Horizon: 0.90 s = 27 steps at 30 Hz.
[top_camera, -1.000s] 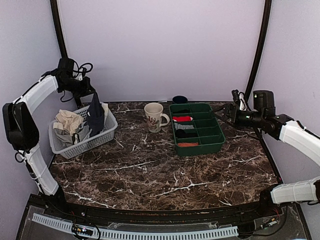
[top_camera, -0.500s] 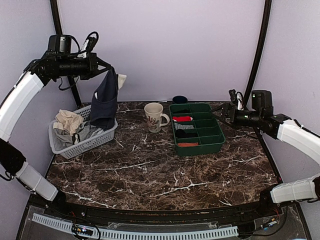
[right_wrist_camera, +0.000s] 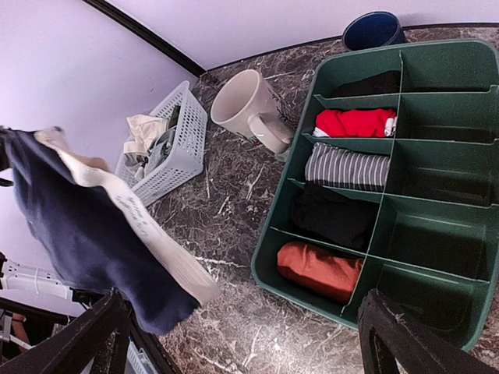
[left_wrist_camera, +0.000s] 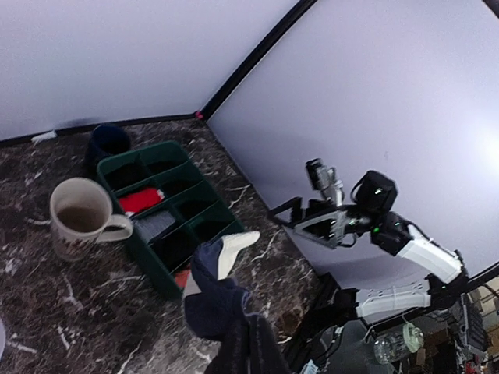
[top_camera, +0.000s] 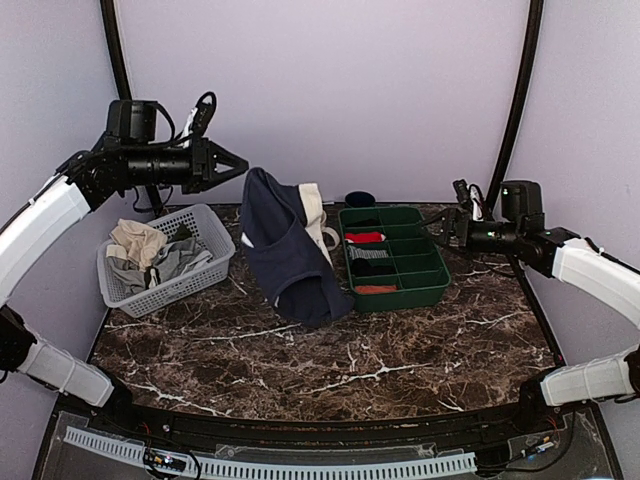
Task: Roll the underwear
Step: Place the underwear at the center of the board, then move the underwear to the corner of the board.
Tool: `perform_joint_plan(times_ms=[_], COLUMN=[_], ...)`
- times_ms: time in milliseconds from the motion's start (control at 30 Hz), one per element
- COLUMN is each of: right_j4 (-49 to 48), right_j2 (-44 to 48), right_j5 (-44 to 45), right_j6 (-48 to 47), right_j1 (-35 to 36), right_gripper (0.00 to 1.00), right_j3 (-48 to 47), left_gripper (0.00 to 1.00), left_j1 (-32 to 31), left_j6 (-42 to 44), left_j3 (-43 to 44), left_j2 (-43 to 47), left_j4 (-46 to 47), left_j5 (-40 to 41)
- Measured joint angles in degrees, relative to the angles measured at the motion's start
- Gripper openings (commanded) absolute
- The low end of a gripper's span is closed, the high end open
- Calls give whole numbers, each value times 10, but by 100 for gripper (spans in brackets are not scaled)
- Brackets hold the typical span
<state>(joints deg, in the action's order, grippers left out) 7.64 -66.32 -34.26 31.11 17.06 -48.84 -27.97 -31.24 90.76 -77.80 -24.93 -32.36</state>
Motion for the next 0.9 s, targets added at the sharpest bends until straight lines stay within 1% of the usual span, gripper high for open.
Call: perform_joint_plan(times_ms=[33,67,100,133,200,300,433,533,633,767,900], right_j4=[1,3,6,11,24,37,62,83,100,110,117], right_j2=[0,0,0,0,0,3,7,7,5,4,4], right_j5=[-3,-7,-9,-12,-18,-22,-24,-23,-18,-9,6], right_j6=[-4,-7,-11,-16,-26,-37,-52,-66,-79,-84,-83], right_j1=[0,0,0,0,0,0,8,22,41,67,89], right_gripper=[100,100,100,100,100,100,97,94,92,88,84], right_j3=[0,0,0,0,0,6,23,27,27,35,52], left_gripper=[47,57,64,68,70,69,61,54,47,45,40], left_j1=[13,27,42,49,76,83,68,12,-60,-149,-203], left_j6=[2,5,8,10,19,40,77,111,135,159,167], left_j3=[-40,-78,-114,-162,-201,-253,-272,-273,-275,-277,-277], left_j2=[14,26,36,45,49,51,52,43,11,-74,-152], left_j4=[2,-3,-9,-19,-33,-60,-70,-69,-65,-64,-59], left_j5=[2,6,15,31,53,79,73,66,61,69,78])
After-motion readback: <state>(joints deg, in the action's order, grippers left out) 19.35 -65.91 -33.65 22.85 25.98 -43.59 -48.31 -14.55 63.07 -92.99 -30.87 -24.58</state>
